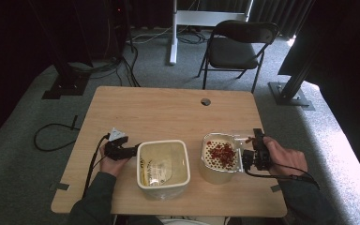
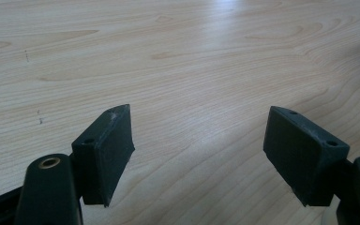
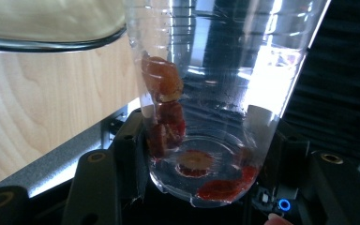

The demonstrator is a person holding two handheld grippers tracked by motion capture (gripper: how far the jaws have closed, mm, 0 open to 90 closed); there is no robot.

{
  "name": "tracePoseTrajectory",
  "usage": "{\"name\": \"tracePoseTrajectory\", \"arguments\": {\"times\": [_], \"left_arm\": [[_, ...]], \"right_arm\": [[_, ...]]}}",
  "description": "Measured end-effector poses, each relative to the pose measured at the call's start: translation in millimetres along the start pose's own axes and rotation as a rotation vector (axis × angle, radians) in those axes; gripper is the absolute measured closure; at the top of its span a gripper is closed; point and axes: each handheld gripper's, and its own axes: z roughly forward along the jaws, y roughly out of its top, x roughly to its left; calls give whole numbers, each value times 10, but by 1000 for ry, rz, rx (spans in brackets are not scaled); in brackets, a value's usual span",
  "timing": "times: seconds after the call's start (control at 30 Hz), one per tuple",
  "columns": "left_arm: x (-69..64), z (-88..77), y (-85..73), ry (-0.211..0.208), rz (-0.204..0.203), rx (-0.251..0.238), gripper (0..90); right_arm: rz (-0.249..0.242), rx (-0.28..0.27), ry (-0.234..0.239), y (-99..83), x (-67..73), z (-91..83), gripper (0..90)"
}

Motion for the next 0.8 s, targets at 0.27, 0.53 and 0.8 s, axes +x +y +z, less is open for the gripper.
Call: {"name": "tracePoseTrajectory", "arguments": {"times": [0.27, 0.53, 0.8], "left_arm": [[-12, 5, -3, -4, -1, -3, 249], [-13, 21, 0, 0, 3, 3, 249], [0, 32, -5, 0, -5, 6, 249]], "right_arm": [[16, 0, 7, -44, -15, -29, 435], [19, -6, 5, -50, -46, -46, 435], [29, -37, 5, -44, -30, -120, 435]]}}
